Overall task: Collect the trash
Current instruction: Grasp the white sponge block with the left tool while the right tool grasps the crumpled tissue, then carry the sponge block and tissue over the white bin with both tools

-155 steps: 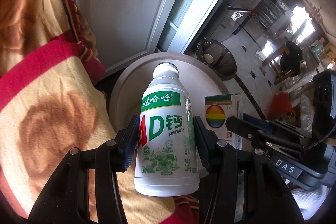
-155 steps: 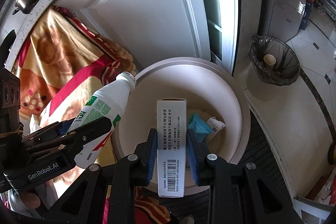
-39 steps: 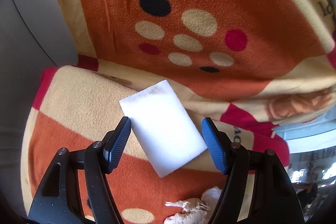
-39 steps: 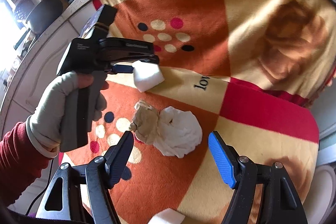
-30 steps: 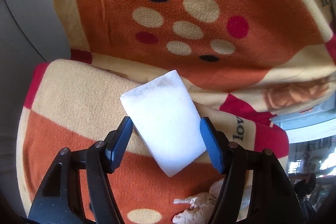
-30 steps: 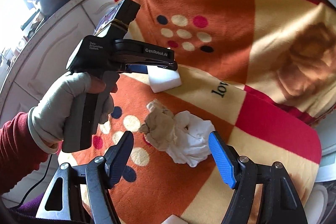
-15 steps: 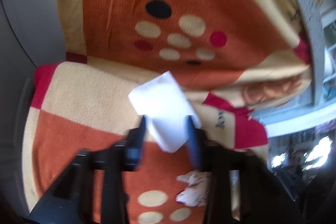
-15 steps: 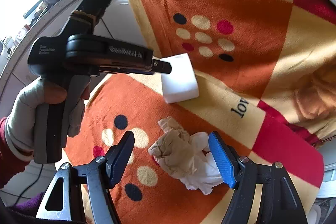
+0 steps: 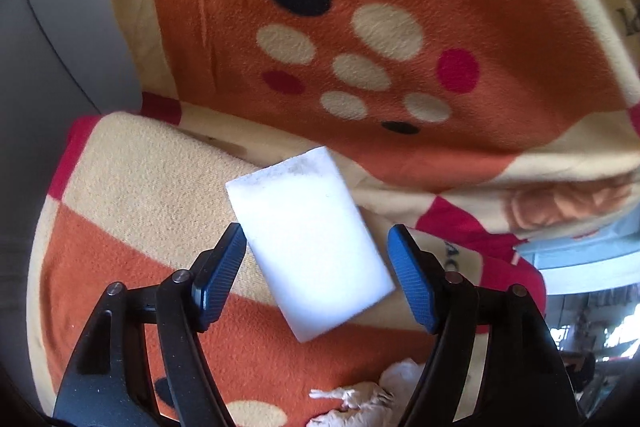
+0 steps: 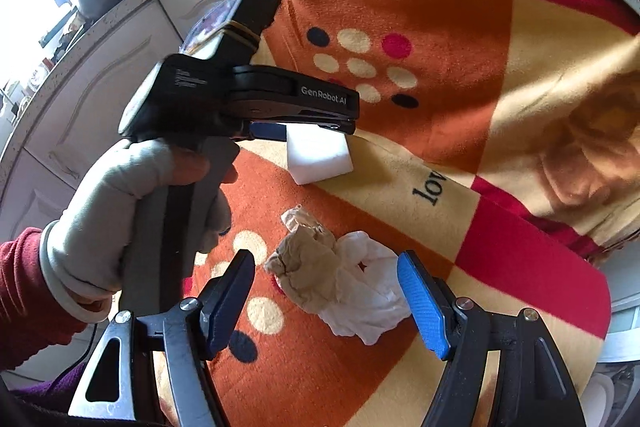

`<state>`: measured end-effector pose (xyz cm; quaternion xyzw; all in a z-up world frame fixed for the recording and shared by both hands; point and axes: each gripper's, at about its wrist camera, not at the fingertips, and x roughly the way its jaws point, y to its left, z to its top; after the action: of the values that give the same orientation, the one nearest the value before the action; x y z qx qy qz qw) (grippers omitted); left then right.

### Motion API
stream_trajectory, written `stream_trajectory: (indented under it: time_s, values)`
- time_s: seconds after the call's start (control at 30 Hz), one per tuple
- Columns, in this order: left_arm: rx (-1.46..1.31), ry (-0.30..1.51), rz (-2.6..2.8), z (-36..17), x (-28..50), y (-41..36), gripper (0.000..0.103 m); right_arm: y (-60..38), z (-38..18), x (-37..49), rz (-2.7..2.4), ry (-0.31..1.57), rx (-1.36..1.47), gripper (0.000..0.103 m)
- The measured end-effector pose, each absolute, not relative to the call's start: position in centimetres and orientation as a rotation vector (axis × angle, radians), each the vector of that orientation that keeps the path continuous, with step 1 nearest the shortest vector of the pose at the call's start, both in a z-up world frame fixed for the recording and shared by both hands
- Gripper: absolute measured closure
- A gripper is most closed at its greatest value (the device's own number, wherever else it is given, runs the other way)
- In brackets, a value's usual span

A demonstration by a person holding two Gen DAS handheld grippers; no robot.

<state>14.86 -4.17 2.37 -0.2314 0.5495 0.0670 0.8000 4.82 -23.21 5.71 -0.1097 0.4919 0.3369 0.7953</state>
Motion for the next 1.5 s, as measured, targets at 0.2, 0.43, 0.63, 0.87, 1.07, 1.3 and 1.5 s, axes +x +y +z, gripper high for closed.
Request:
stream_trajectory:
  time_s: [0.2, 0.43, 0.63, 0.87, 1.07, 1.3, 1.5]
  values:
    - [-0.506, 1.181, 0.112, 2.1, 14.8, -4.2, 0.035, -23.7, 6.1, 4.6, 0.725, 1.05, -0.222, 0.032]
    - [-0.487, 1.121, 0.043, 5.1, 12.4, -1.7, 0.037, -21.9, 6.2, 4.4, 0.775, 1.042, -0.273, 0.032]
    - [-0.45, 1.105, 0.026, 7.3, 8.5, 2.3, 0.037, -17.6, 4.4, 4.3, 0.809, 1.065, -0.448, 0.032]
    - [-0.411, 1.102, 0.031, 7.6, 4.0, 4.1, 0.037, -16.2, 1.6, 5.0, 0.756, 1.152, -0.538, 0.087]
    - [-0.36, 1.077, -0.007, 8.8, 0.9, 2.1, 0.037, -20.0, 7.6, 3.4, 0.84, 1.079, -0.262, 0.091]
    - [-0.302, 1.041, -0.085, 10.9, -1.4, -2.6, 0.036, -24.5, 11.2, 0.3, 0.828, 0.984, -0.081, 0.091]
    - [-0.228, 0.999, -0.163, 12.6, -3.1, -8.2, 0.036, -29.3, 11.7, -2.3, 0.74, 0.957, -0.017, 0.091]
